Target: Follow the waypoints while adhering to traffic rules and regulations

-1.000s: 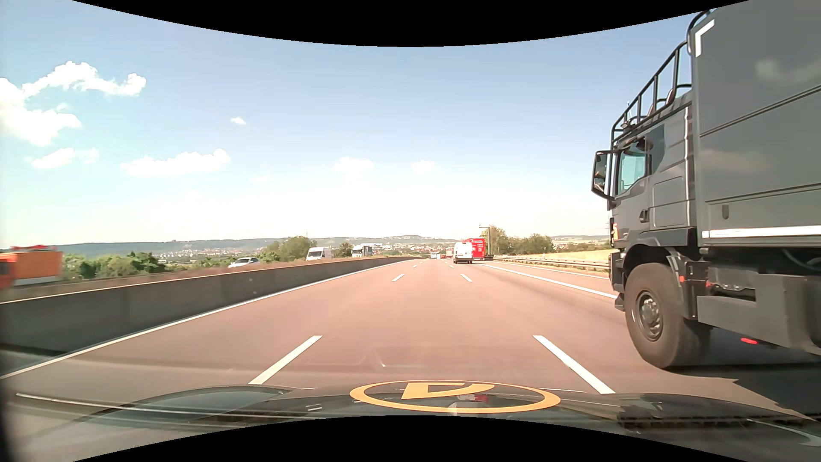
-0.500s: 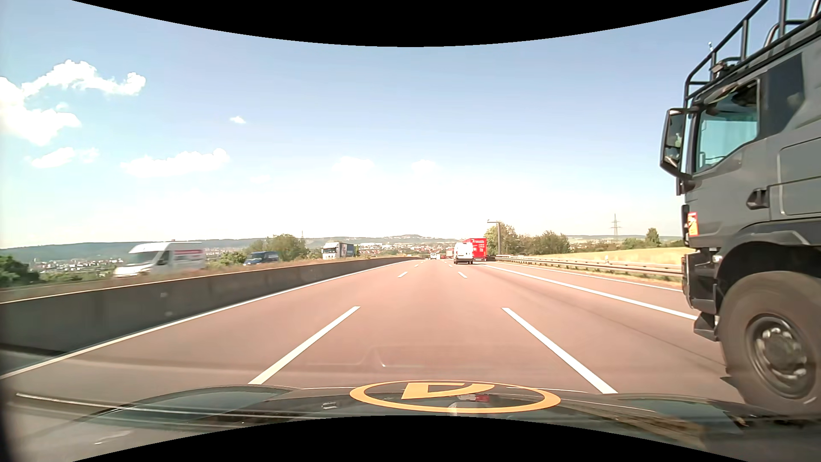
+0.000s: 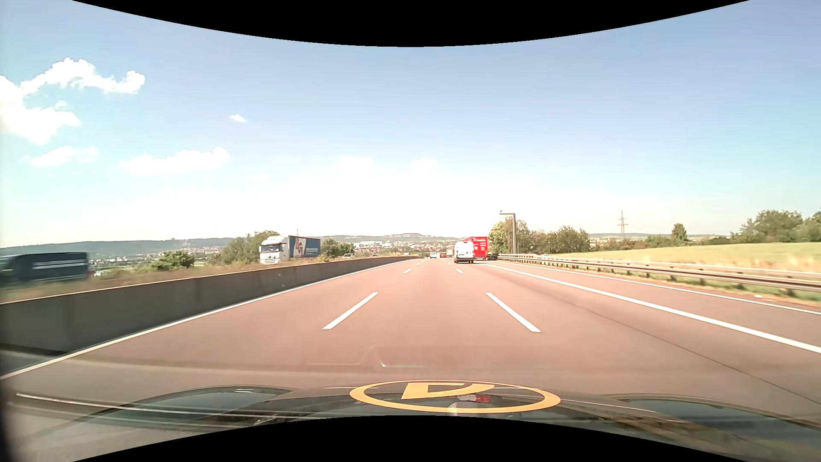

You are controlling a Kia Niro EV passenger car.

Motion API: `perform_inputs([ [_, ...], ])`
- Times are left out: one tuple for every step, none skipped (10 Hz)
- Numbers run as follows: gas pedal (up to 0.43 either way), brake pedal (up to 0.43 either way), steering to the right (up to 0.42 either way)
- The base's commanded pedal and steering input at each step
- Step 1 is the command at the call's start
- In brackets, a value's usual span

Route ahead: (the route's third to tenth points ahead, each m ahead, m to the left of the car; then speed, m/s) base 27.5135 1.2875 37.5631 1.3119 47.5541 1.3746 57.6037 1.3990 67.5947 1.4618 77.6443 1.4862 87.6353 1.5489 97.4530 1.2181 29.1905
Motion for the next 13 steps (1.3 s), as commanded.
perform_inputs([
  [0.197,0.000,-0.001],
  [0.197,0.000,-0.001],
  [0.197,0.000,-0.001],
  [0.197,0.000,-0.001],
  [0.197,0.000,-0.001],
  [0.197,0.000,-0.001],
  [0.197,0.000,-0.001],
  [0.209,0.000,-0.001],
  [0.209,0.000,-0.001],
  [0.209,0.000,-0.001],
  [0.209,0.000,0.000],
  [0.209,0.000,0.000],
  [0.209,0.000,0.000],
])
